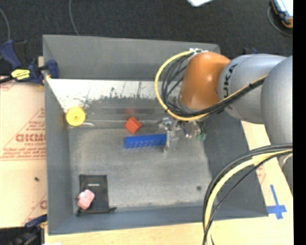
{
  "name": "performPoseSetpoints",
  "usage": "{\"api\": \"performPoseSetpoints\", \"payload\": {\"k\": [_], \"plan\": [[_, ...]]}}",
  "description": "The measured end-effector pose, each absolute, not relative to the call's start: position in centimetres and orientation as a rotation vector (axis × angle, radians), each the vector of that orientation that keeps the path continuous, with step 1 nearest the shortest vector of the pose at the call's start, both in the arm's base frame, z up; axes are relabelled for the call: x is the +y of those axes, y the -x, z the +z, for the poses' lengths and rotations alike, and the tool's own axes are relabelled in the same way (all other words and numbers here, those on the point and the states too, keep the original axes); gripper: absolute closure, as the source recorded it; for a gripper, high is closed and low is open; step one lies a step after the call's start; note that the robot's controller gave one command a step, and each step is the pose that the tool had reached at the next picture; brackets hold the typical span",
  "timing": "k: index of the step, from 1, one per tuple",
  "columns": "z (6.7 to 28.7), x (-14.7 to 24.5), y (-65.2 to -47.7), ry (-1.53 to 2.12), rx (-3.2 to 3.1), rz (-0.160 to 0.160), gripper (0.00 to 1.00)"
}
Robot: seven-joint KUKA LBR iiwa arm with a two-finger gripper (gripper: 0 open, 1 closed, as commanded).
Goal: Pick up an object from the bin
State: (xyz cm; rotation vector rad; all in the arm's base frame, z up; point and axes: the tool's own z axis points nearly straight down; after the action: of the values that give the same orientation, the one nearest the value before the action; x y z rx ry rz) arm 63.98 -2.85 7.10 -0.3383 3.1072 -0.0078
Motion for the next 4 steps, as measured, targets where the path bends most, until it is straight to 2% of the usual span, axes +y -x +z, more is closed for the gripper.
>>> {"api": "performPoseSetpoints", "payload": {"k": [1, 4], "plan": [[7.12, -1.83, -65.28, 0.373, 3.097, -0.011, 1.0], [7.09, -1.06, -64.98, 0.297, 3.104, -0.008, 1.0]]}}
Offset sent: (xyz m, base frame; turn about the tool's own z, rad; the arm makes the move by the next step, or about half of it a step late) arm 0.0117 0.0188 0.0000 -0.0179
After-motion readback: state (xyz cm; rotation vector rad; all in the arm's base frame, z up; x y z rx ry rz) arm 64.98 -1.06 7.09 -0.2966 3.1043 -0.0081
